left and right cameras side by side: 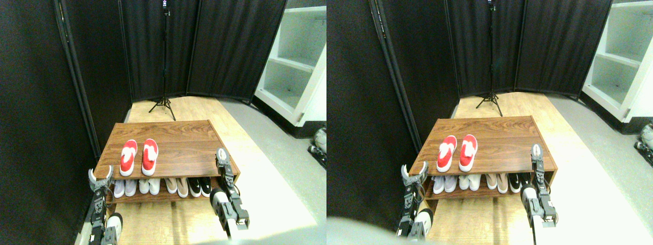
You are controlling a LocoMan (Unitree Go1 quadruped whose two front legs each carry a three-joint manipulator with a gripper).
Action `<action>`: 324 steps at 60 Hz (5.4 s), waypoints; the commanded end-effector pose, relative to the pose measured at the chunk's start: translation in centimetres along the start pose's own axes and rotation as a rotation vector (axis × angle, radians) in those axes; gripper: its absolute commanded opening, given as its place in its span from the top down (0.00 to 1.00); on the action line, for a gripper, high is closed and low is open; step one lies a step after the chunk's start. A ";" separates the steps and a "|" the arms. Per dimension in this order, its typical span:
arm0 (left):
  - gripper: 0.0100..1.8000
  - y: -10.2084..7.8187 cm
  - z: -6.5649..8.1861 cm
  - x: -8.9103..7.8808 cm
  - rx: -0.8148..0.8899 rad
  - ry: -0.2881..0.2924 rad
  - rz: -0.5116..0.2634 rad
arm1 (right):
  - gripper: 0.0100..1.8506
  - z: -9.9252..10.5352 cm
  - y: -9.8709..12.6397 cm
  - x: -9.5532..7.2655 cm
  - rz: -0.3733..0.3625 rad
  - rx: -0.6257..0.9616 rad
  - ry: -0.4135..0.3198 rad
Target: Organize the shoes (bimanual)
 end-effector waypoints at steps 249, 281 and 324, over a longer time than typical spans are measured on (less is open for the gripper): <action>1.00 -0.9 -2.1 -3.2 -0.089 0.326 0.003 | 1.00 0.5 0.1 -0.4 0.021 -0.020 0.043; 1.00 -0.7 -2.4 -4.0 -0.072 0.313 -0.014 | 1.00 0.5 0.1 -0.5 0.054 -0.012 0.054; 1.00 -0.8 -2.1 -4.1 -0.091 0.302 -0.025 | 1.00 0.3 0.0 -0.8 0.050 -0.011 0.043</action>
